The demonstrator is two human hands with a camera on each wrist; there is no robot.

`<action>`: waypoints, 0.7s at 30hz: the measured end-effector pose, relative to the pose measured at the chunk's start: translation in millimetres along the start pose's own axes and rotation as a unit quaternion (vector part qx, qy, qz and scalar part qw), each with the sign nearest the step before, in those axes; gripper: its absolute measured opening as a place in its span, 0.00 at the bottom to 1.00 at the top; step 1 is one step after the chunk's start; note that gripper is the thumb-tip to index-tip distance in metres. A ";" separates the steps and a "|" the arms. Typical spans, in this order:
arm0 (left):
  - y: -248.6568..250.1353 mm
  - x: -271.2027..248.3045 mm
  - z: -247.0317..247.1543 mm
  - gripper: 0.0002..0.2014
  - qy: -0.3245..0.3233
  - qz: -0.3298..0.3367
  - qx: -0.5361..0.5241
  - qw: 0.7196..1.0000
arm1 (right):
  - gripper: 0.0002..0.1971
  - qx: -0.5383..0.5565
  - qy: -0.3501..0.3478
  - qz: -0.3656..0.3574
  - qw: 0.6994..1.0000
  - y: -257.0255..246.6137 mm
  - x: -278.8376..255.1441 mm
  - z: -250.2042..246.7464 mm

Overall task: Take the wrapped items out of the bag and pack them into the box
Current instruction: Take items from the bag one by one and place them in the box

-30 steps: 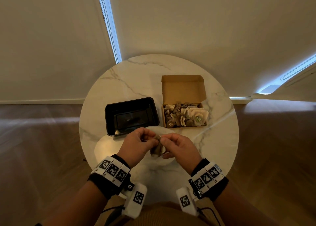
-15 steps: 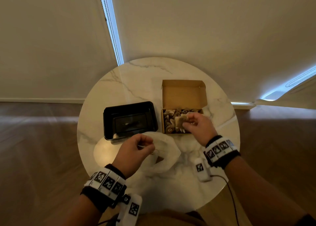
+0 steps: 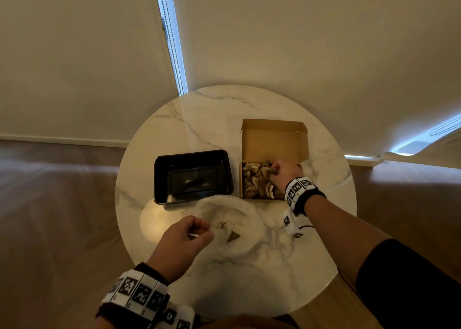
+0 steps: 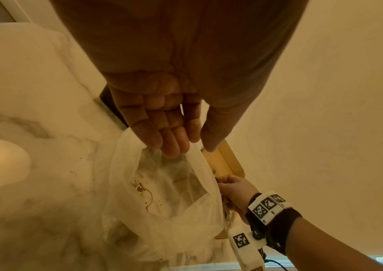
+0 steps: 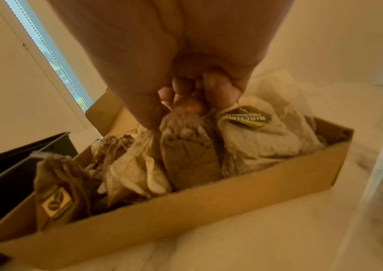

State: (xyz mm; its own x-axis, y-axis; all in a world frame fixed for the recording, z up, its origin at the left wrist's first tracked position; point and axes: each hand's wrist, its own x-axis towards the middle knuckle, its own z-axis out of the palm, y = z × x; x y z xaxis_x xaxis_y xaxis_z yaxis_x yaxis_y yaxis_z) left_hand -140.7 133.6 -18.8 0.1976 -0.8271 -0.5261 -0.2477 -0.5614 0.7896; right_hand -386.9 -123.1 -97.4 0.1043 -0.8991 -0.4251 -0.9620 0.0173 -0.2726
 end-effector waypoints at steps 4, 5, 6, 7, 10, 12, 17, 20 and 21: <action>0.9 0.1 3.2 0.07 -0.004 -0.006 0.012 1.000 | 0.19 -0.012 -0.003 -0.009 1.000 -4.6 -6.6 -4.9; 2.3 0.4 3.9 0.06 -0.005 -0.005 0.017 1.000 | 0.20 -0.012 -0.001 -0.016 1.000 -6.4 -10.8 -7.7; 4.3 0.6 4.8 0.06 -0.005 0.000 0.025 1.000 | 0.21 -0.007 0.007 -0.023 1.000 -7.6 -15.8 -10.7; 6.6 1.2 5.8 0.05 -0.005 0.007 0.042 0.999 | 0.22 0.004 0.021 -0.030 0.999 -9.2 -23.3 -14.8; 14.8 7.1 12.4 0.04 -0.019 0.035 0.111 0.993 | 0.17 0.054 0.068 -0.067 0.994 -12.9 -59.4 -25.7; 19.4 16.6 19.4 0.05 -0.040 0.055 0.163 0.984 | 0.09 0.103 0.076 -0.103 0.986 -15.0 -91.9 -27.0; 21.8 59.8 50.2 0.12 -0.106 0.083 0.275 0.952 | 0.23 0.086 -0.050 -0.064 0.993 -14.0 -157.2 2.0; 15.3 79.9 67.6 0.12 -0.154 0.050 0.345 0.924 | 0.32 0.075 -0.104 -0.003 0.992 -8.7 -175.9 26.0; 12.3 83.8 71.1 0.10 -0.167 0.039 0.359 0.917 | 0.32 0.091 -0.112 0.012 0.990 -7.5 -179.9 32.0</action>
State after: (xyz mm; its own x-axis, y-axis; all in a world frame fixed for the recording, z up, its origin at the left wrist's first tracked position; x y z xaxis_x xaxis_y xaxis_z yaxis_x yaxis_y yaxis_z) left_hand -194.6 55.5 -75.6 -0.1194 -0.7591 -0.6399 -0.8337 -0.2734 0.4798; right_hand -390.3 52.5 -46.5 0.1547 -0.7788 -0.6078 -0.9056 0.1341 -0.4023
